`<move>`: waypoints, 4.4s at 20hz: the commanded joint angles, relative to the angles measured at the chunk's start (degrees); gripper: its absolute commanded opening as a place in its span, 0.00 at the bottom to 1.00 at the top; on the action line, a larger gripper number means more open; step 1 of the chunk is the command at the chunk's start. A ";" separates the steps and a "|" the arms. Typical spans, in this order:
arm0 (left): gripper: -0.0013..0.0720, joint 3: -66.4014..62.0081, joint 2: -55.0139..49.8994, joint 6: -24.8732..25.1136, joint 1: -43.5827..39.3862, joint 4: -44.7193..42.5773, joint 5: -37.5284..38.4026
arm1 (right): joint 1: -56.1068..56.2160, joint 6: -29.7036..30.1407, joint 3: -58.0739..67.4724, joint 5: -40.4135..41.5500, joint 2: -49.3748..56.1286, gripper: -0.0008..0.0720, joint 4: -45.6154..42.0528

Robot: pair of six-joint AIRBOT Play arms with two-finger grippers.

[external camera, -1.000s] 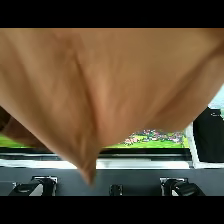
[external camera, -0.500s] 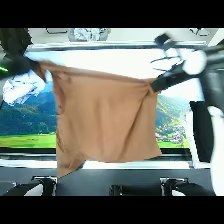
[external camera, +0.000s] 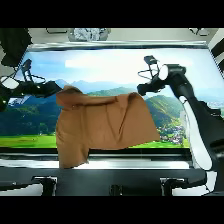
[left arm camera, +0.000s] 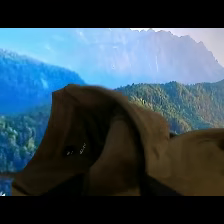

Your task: Fold the shirts.

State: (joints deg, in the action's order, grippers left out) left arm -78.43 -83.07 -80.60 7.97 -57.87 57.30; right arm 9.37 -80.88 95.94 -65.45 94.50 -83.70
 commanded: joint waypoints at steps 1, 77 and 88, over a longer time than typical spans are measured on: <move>0.79 -6.62 -1.01 0.22 5.81 -4.81 12.20 | -7.23 10.05 3.08 -7.85 -3.23 0.79 2.19; 0.05 -41.48 40.83 -7.15 8.74 -4.22 3.72 | -17.75 24.48 17.68 1.09 -53.81 0.07 -4.07; 0.05 -41.24 37.44 -6.38 8.74 -4.90 12.15 | -17.75 21.62 17.66 -15.04 -49.09 0.07 -5.53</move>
State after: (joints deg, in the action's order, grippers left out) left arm -119.61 -43.11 -87.46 16.69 -62.06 64.49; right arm -8.43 -58.00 113.45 -72.20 42.09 -88.84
